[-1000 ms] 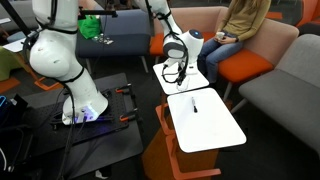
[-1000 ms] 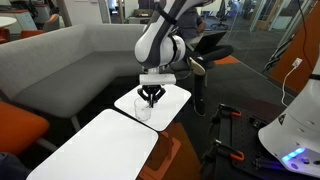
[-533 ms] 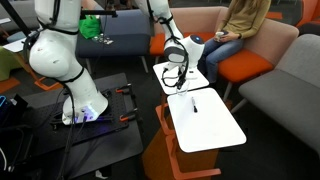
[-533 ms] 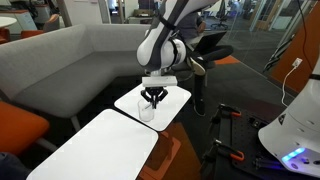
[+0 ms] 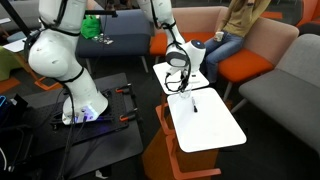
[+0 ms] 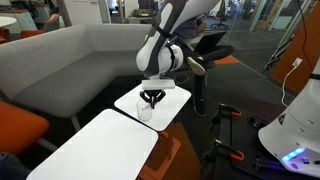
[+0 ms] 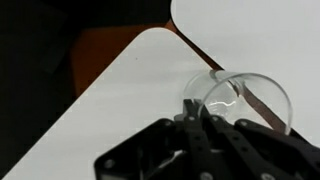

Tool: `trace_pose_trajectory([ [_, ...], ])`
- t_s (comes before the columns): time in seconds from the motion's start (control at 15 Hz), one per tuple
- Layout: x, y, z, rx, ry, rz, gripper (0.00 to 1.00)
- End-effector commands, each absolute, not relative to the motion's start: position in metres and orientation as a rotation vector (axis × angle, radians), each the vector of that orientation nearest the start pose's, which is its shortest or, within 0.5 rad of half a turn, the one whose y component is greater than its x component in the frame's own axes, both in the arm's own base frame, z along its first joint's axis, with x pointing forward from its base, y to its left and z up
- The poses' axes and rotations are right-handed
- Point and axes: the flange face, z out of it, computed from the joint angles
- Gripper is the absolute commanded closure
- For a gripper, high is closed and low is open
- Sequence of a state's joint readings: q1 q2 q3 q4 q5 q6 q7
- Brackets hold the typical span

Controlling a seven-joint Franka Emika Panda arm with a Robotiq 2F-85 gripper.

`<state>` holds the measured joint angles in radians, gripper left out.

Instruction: Move the glass to the right table

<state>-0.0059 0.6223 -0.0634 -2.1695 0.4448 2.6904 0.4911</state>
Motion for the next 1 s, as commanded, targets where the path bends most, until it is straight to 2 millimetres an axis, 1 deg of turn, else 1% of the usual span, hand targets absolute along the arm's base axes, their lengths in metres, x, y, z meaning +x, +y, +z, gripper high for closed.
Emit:
trace_pose_trajectory([
  [0.0,0.534,-0.056,0.091,-2.678,1.375,0.125,0.99],
  [0.2,0.531,-0.054,0.082,-2.672,1.365,0.149,0.99],
  [0.4,0.529,-0.054,0.079,-2.641,1.38,0.141,0.99],
  [0.47,0.529,-0.055,0.08,-2.632,1.39,0.128,0.7],
  [0.53,0.528,-0.056,0.08,-2.614,1.396,0.124,0.68],
  [0.6,0.526,-0.057,0.082,-2.625,1.399,0.119,0.62],
  [0.8,0.52,-0.055,0.092,-2.678,1.358,0.144,0.4],
  [0.87,0.519,-0.052,0.099,-2.703,1.327,0.155,0.32],
  [0.93,0.518,-0.049,0.107,-2.712,1.316,0.126,0.25],
])
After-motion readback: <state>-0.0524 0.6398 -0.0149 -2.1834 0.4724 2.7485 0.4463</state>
